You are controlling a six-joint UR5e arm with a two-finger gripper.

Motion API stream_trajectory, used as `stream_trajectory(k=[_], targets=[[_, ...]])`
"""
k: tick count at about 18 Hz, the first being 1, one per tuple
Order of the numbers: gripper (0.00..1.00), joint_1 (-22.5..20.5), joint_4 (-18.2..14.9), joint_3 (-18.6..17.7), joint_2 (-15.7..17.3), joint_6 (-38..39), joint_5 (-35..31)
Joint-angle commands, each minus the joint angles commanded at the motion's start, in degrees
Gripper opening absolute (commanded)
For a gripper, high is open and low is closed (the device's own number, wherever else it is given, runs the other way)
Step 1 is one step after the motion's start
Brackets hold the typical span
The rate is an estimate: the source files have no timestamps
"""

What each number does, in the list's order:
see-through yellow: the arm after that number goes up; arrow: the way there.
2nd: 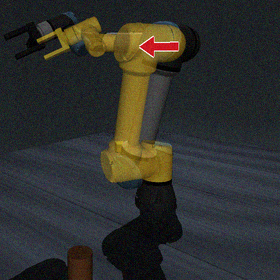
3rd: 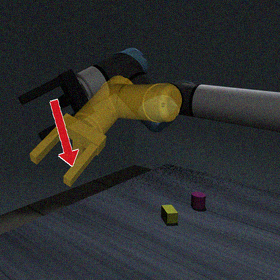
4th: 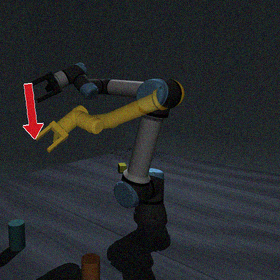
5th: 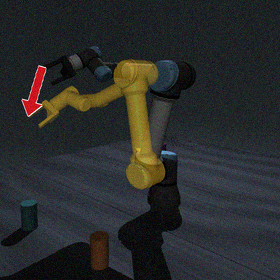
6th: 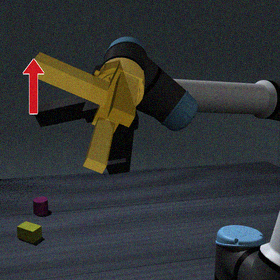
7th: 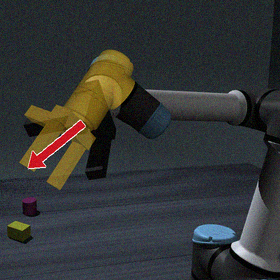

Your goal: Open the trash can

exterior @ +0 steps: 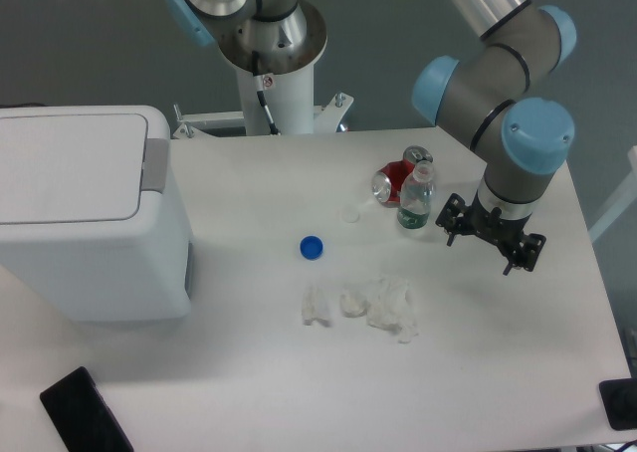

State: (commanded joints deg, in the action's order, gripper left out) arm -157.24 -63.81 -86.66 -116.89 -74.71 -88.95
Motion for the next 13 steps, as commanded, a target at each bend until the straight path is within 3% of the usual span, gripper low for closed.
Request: stream_trajectory(k=[9, 13], targets=[[1.00, 0.2, -0.6, -0.3, 0.4, 0.3, 0.3], [1.00, 0.8, -0.1, -2.2, 3.2, 3.9, 1.1]])
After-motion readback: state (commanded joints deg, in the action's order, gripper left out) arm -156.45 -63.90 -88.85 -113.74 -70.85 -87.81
